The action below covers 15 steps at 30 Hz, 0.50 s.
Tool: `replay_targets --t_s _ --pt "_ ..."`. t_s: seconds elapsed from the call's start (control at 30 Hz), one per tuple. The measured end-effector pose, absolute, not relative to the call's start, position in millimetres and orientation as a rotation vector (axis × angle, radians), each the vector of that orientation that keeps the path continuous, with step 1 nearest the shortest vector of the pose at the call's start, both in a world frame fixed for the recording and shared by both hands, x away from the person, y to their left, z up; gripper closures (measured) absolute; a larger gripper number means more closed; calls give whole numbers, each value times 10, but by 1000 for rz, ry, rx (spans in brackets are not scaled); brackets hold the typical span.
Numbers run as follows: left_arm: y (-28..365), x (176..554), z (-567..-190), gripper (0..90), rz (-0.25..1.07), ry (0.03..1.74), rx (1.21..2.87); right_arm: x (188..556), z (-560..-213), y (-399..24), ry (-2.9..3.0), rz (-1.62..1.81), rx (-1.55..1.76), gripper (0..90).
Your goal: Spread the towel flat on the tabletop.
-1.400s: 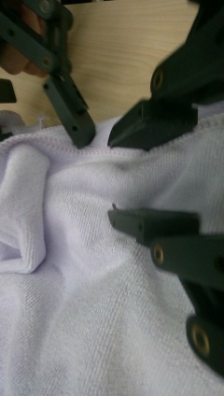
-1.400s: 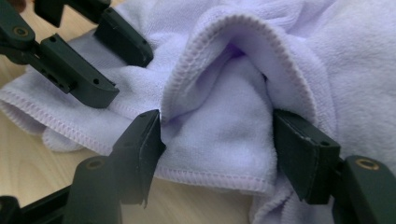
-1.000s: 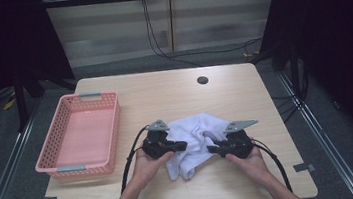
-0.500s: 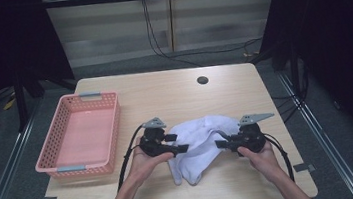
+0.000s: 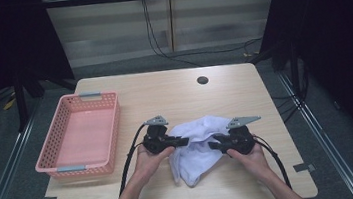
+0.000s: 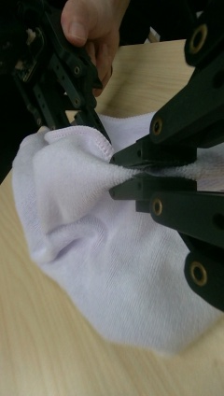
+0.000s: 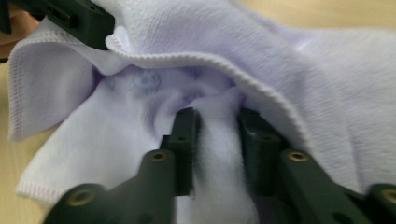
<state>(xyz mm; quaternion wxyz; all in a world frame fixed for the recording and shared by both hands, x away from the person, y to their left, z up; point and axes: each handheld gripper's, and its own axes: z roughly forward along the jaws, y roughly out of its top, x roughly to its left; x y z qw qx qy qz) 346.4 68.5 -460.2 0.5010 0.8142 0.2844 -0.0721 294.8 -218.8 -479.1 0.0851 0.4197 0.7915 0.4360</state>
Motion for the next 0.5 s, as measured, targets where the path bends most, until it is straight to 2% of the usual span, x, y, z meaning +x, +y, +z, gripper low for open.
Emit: replay_targets --t_s 0.07,0.33,0.5 --pt "783 3469 -4527 865 -144 710 1928 2940 -4733 -2213 2342 1339 1242 783" --pt "1348 3460 -4153 868 -23 803 1778 2837 -4336 -2575 2193 1477 1259 795" --pt "1677 3381 -3935 869 25 827 1697 2913 -4048 -2856 2071 1481 1273 797"
